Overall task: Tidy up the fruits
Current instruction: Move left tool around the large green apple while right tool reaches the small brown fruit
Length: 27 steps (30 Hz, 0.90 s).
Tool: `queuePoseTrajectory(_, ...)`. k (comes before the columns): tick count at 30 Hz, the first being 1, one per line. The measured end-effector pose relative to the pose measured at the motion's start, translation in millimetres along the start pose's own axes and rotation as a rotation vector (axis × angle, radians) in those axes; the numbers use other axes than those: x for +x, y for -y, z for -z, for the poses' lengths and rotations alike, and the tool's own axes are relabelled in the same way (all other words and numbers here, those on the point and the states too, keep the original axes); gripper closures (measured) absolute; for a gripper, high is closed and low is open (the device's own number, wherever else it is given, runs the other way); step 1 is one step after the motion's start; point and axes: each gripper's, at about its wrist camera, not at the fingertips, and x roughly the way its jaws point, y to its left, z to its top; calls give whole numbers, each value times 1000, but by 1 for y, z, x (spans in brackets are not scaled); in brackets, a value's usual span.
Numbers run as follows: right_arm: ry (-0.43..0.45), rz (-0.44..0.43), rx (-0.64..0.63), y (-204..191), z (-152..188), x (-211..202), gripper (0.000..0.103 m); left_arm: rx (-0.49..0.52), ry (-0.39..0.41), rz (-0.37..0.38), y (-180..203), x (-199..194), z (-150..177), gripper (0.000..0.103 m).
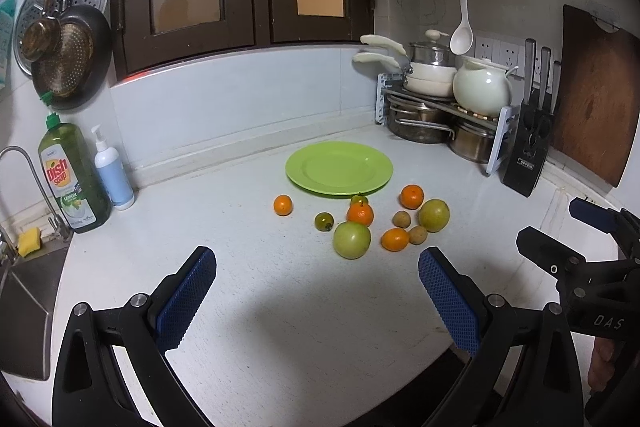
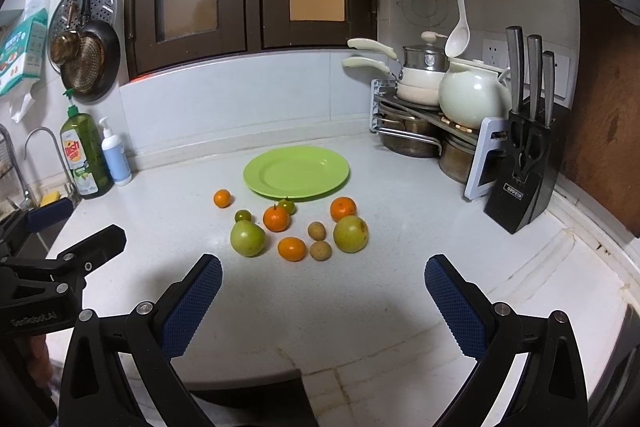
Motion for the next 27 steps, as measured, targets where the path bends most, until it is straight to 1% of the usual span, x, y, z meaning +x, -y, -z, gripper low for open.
queuePoseTrajectory(5,-30,18,12,-2,1,17,1,37,-14,21,-5,17,-2,0)
queuePoseTrajectory(10,-57,24,35,-8,1,40,1,88,-25,66,-11,40,-6,6)
queuePoseTrajectory(12,-71,27,41,-11,0,49,4,112,-29,93,-13,51,-8,8)
queuePoseTrajectory(14,-81,36,50,-12,0,57,9,133,-31,118,-15,60,-11,10)
queuePoseTrajectory(16,-102,42,75,-13,0,69,12,150,-47,142,-16,73,-14,12)
queuePoseTrajectory(17,-107,46,81,-13,0,73,16,155,-52,153,-16,78,-15,14)
queuePoseTrajectory(18,-115,50,89,-13,1,78,17,162,-61,161,-16,84,-16,15)
queuePoseTrajectory(20,-141,50,111,-11,0,91,23,169,-75,177,-14,94,-17,16)
queuePoseTrajectory(22,-162,49,114,-7,0,103,26,167,-99,184,-12,107,-17,19)
queuePoseTrajectory(23,-176,46,111,-5,1,108,30,160,-108,195,-11,112,-17,19)
queuePoseTrajectory(25,-196,18,105,0,2,122,33,150,-118,189,-7,123,-15,21)
queuePoseTrajectory(26,-206,8,99,1,3,127,35,142,-131,185,-4,128,-14,24)
queuePoseTrajectory(27,-230,-8,91,3,4,136,38,128,-148,192,-3,134,-13,25)
